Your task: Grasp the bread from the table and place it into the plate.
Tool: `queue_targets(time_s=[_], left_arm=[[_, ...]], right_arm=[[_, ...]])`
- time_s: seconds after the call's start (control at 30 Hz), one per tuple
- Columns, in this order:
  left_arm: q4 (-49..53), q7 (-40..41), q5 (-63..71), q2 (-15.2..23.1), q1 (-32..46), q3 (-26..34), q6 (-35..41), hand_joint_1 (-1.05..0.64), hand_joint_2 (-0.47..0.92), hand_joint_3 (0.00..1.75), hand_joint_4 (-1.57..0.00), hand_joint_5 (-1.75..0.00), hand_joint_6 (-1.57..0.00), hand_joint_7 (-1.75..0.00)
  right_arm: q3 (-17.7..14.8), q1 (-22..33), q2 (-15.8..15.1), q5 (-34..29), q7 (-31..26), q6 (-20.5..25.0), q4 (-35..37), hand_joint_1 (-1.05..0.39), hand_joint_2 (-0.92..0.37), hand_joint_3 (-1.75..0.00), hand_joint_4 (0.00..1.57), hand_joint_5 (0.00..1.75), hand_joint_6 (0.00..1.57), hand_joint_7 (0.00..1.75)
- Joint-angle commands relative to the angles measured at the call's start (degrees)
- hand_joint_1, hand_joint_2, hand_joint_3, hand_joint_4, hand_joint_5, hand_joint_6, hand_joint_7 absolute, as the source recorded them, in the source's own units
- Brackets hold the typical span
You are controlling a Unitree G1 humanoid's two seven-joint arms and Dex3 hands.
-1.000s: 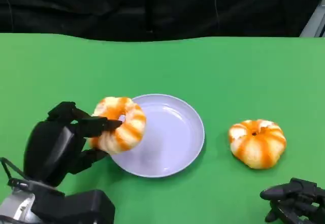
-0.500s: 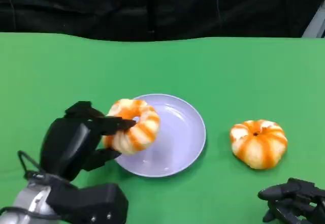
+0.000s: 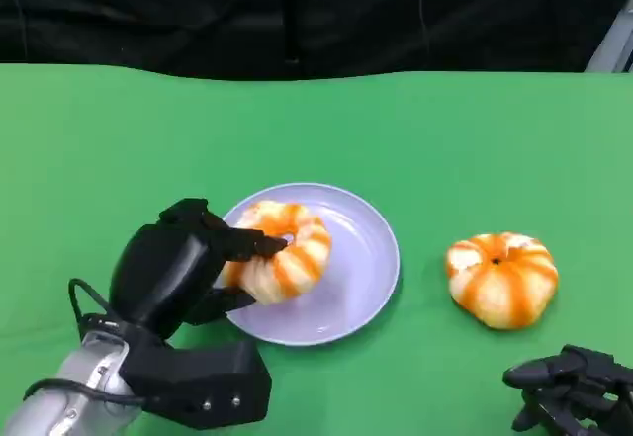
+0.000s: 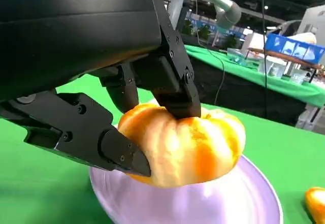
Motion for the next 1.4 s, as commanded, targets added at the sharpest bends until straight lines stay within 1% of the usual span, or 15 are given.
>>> queue_targets(time_s=[0.03, 0.2, 0.73, 0.8, 0.87, 0.9, 0.93, 0.97, 1.03, 1.1, 1.13, 1.17, 1.23, 1.33, 1.4], left_arm=[[2.73, 0.6, 0.45, -0.15, -2.6, -0.68, -0.37, -0.05, 0.89, 0.0, -0.64, -1.05, -1.26, -0.03], [5.59, 1.34, 0.97, -0.67, -4.28, -1.69, -0.81, -0.06, 0.9, 0.0, -0.65, -1.0, -1.25, -0.02], [9.28, 1.52, 0.96, -1.41, -6.72, -3.92, -2.61, -0.07, 0.9, 0.0, -0.61, -1.05, -1.25, -0.01], [9.18, 1.09, 1.36, -1.28, -6.83, -4.5, -2.57, -0.16, 0.91, 0.0, -0.68, -0.73, -1.13, 0.0], [8.86, 1.01, 1.52, -1.19, -6.65, -4.78, -2.63, -0.19, 0.91, 0.0, -0.73, -0.54, -1.06, 0.0], [8.75, 1.02, 1.55, -1.14, -6.57, -4.86, -2.69, -0.22, 0.92, 0.01, -0.79, -0.36, -0.99, 0.0], [8.69, 1.04, 1.57, -1.1, -6.52, -4.91, -2.72, -0.23, 0.92, 0.01, -0.82, -0.28, -0.97, 0.0], [8.28, 0.86, 1.78, -0.9, -6.38, -5.03, -2.57, -0.23, 0.92, 0.01, -0.84, -0.24, -0.96, 0.0], [7.69, 0.83, 2.29, -0.61, -6.2, -5.23, -2.42, -0.35, 0.92, 0.07, -0.83, -0.15, -0.86, 0.0], [7.22, 0.61, 2.49, -0.47, -6.03, -5.29, -2.39, -0.39, 0.92, 0.08, -0.82, -0.12, -0.84, 0.0], [6.94, 0.3, 2.43, -0.41, -5.94, -5.31, -2.41, -0.47, 0.92, 0.11, -0.82, -0.09, -0.78, 0.0], [6.73, 0.07, 2.37, -0.36, -5.86, -5.32, -2.41, -0.51, 0.92, 0.12, -0.81, -0.08, -0.76, 0.0], [6.5, -0.94, 1.86, -0.21, -5.84, -5.29, -2.67, -0.53, 0.92, 0.13, -0.81, -0.06, -0.75, 0.0], [6.13, -3.4, 0.78, 0.11, -5.84, -5.1, -3.17, -0.7, 0.92, 0.23, -0.79, -0.02, -0.67, 0.0], [5.87, -4.06, 0.59, 0.16, -5.75, -4.97, -3.15, -0.73, 0.92, 0.25, -0.78, -0.01, -0.65, 0.0]], right_arm=[[-0.07, 0.14, -0.26, -0.24, -0.38, 0.22, -0.39, 0.01, -0.92, -0.39, 0.72, 1.34, 0.98, 0.55], [0.07, 0.13, -0.21, -1.12, -1.16, -0.03, -0.36, 0.01, -0.92, -0.39, 0.73, 1.34, 0.98, 0.55], [0.29, 0.21, 0.08, -1.68, -1.57, -0.37, -0.61, -0.01, -0.92, -0.38, 0.73, 1.33, 0.98, 0.56], [0.28, 0.17, 0.11, -1.58, -1.49, -0.47, -0.59, -0.01, -0.92, -0.38, 0.73, 1.33, 0.98, 0.56], [0.29, 0.19, 0.12, -1.32, -1.3, -0.24, -0.64, -0.02, -0.92, -0.38, 0.73, 1.33, 0.98, 0.56], [0.29, 0.2, 0.12, -1.33, -1.3, -0.2, -0.64, -0.02, -0.92, -0.38, 0.73, 1.33, 0.98, 0.56], [0.29, 0.21, 0.11, -1.34, -1.32, -0.19, -0.64, -0.01, -0.92, -0.38, 0.73, 1.33, 0.98, 0.56], [0.3, 0.27, 0.12, -1.56, -1.49, -0.24, -0.7, -0.01, -0.92, -0.38, 0.73, 1.33, 0.98, 0.56], [0.3, 0.29, 0.1, -1.88, -1.71, -0.5, -0.67, -0.01, -0.92, -0.38, 0.73, 1.33, 0.98, 0.56], [0.27, 0.29, 0.08, -1.97, -1.79, -0.57, -0.62, -0.01, -0.92, -0.39, 0.73, 1.33, 0.98, 0.56], [0.26, 0.3, 0.07, -1.96, -1.81, -0.52, -0.63, 0.0, -0.92, -0.39, 0.73, 1.33, 0.98, 0.56], [0.24, 0.3, 0.07, -1.96, -1.82, -0.49, -0.64, 0.0, -0.92, -0.39, 0.73, 1.33, 0.98, 0.56], [0.25, 0.32, 0.09, -1.8, -1.76, -0.29, -0.74, 0.0, -0.92, -0.39, 0.73, 1.33, 0.98, 0.56], [0.25, 0.23, 0.09, -1.67, -1.63, -0.32, -0.64, -0.01, -0.92, -0.39, 0.74, 1.33, 0.98, 0.56], [0.24, 0.19, 0.07, -1.67, -1.6, -0.42, -0.56, -0.01, -0.92, -0.39, 0.74, 1.32, 0.98, 0.56]])
